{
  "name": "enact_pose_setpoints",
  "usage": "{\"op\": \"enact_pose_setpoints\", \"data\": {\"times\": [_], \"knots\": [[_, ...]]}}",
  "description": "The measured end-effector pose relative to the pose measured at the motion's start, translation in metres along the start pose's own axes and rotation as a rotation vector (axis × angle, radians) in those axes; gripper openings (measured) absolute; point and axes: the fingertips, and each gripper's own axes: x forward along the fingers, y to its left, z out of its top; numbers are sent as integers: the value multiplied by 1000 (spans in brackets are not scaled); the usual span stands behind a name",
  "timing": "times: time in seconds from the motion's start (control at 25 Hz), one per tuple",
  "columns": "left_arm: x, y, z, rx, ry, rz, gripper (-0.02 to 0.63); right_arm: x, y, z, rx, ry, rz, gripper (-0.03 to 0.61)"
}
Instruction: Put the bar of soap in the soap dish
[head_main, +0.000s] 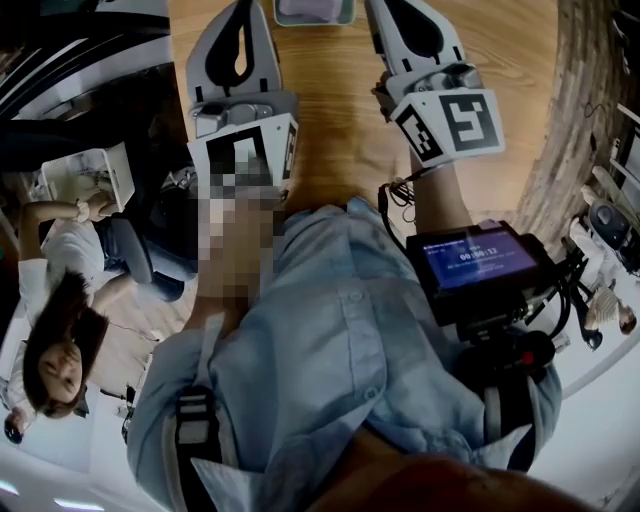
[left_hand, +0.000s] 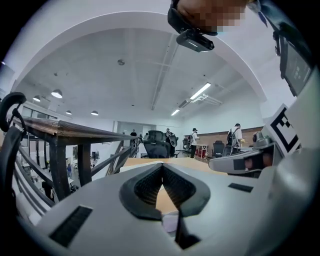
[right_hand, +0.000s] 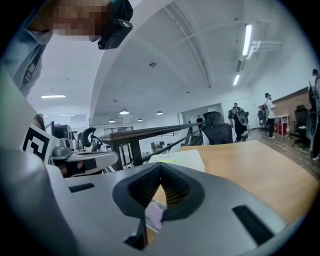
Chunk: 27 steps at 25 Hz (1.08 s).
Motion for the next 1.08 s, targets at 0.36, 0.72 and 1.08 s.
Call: {"op": "enact_pose_setpoints", "data": {"times": [0.36,0.72,1.08], "knots": [[-1,-5,-4,-8,16,-4,9,2,0,-2,-7,9,2,6],[-2,-7,-9,-6,26,-4,9,4,2,-2,-18,15,19,6],[6,-8,-1,0,4,-16,9,6,0,3,-28,-1,5,6]]}}
